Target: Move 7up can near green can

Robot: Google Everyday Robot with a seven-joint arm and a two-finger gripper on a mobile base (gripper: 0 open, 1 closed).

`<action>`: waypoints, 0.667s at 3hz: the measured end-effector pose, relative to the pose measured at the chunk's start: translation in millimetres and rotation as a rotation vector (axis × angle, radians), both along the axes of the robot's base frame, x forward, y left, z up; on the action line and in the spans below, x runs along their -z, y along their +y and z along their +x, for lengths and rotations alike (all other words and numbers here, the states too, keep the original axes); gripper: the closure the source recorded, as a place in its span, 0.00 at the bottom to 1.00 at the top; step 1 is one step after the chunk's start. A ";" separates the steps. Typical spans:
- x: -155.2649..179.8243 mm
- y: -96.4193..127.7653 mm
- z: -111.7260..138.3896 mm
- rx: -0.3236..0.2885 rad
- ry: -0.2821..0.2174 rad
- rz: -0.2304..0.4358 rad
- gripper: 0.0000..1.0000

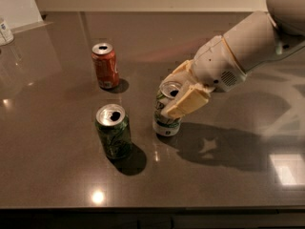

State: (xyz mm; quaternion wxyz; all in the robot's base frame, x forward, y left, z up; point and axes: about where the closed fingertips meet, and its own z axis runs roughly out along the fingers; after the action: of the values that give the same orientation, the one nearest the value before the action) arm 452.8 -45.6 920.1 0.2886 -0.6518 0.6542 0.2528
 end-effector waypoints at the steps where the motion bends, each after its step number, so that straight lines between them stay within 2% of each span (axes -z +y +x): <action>1: 5.3 19.7 -10.4 -0.059 -0.001 -0.019 1.00; 2: 9.2 30.4 -18.5 -0.093 -0.008 -0.046 0.83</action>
Offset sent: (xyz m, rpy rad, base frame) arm -0.0263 0.0396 -0.0158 -0.0764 -0.0121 0.1286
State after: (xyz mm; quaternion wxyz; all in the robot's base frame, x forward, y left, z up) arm 434.2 -15.1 910.9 0.2642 -0.6890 0.6275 0.2485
